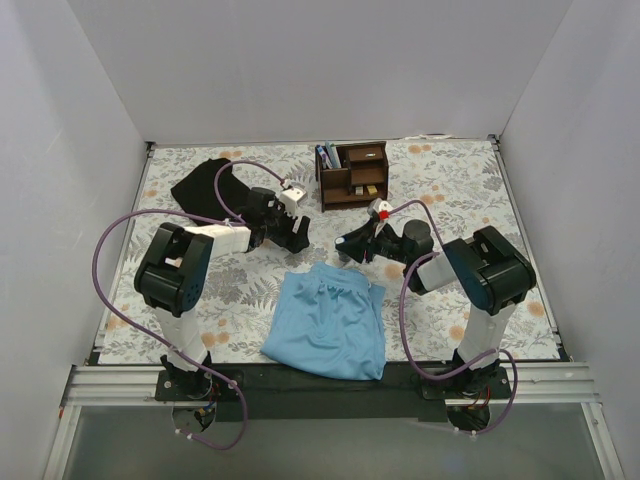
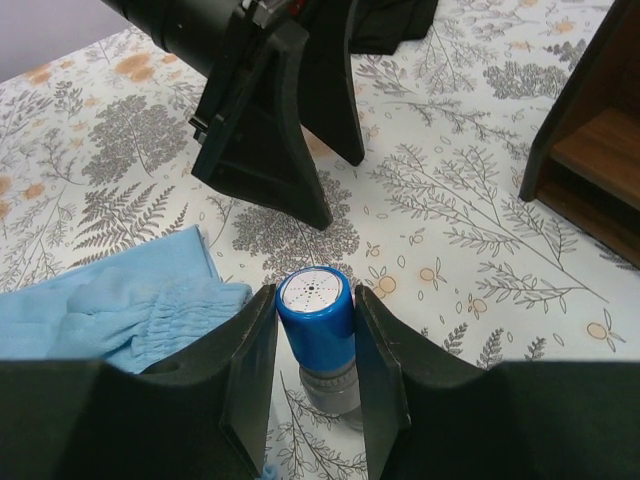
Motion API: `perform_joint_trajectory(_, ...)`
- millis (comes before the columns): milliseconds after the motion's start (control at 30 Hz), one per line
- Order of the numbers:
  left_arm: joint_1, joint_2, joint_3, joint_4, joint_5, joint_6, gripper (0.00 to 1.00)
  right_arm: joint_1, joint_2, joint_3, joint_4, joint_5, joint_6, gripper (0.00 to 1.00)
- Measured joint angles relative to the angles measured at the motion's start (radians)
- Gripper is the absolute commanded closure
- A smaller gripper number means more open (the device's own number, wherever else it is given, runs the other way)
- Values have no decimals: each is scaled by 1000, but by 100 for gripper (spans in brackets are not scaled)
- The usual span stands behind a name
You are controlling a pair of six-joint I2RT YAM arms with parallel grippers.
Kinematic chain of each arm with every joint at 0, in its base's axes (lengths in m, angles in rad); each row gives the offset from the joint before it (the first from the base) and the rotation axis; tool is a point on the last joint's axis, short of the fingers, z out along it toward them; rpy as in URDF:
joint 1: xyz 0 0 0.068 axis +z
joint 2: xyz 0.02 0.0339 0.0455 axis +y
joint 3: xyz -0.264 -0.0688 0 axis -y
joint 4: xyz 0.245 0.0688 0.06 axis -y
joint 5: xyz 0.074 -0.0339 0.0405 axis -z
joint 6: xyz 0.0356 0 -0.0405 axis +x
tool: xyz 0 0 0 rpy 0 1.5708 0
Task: Sort the stationery into containers
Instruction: Close the stationery at the center of the board.
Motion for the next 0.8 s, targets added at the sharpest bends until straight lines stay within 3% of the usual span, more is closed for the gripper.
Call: perform_joint_trajectory(800, 0, 32, 32, 15, 22, -8, 27, 2, 71, 30, 2, 102, 39, 99)
